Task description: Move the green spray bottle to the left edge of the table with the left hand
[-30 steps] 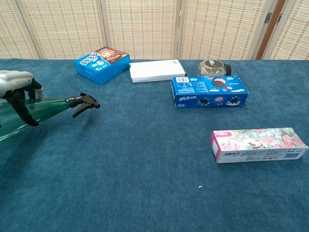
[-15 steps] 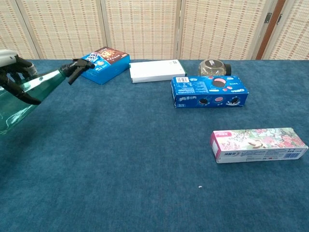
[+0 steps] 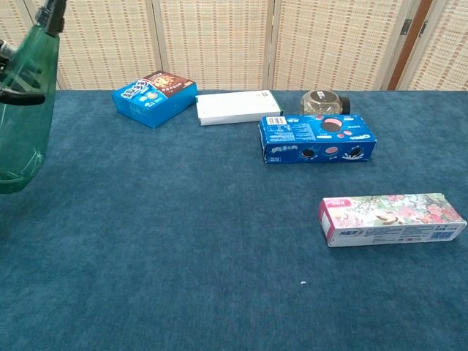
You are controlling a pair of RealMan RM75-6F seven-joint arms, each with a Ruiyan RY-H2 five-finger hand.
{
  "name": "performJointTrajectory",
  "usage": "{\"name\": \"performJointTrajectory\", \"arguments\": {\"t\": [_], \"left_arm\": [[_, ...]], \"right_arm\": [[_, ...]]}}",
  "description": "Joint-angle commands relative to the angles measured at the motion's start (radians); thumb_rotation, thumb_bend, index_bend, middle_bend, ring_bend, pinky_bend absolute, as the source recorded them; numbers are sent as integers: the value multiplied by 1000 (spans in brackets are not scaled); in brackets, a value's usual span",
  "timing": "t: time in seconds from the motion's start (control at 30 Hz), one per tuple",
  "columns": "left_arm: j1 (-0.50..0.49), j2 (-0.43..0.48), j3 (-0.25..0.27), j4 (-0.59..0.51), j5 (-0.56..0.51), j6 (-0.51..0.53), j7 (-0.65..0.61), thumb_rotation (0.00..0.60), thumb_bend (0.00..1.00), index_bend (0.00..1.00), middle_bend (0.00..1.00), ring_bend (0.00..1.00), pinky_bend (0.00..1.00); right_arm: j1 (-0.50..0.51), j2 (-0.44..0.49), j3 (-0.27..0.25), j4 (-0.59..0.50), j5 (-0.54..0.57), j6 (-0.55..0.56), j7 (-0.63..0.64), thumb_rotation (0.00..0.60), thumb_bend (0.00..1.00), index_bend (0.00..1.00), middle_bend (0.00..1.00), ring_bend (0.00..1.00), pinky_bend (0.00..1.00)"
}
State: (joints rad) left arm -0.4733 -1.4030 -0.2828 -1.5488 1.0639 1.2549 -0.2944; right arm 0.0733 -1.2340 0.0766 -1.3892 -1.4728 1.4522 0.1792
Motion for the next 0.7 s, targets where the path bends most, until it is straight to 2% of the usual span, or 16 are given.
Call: {"name": "performJointTrajectory", "arguments": {"t": [0.03,0.3,0.7], "left_arm": [[60,-31,-2,49,79,45,-136,600,82,575,482,431,56],[126,-135,10,199,194,166,-360,600,85,582,487,436,57],[183,-288,29,444,271,278,-550,600,102,581,486,436,72]], "right_arm": [[-1,-2,-1,2,2,-2,3,600,241,405,365,324,516],[0,-12,-5,14,-1,-5,15,600,241,404,365,324,516],[4,-20,-8,14,-4,-11,15,600,241,404,365,324,516]]}}
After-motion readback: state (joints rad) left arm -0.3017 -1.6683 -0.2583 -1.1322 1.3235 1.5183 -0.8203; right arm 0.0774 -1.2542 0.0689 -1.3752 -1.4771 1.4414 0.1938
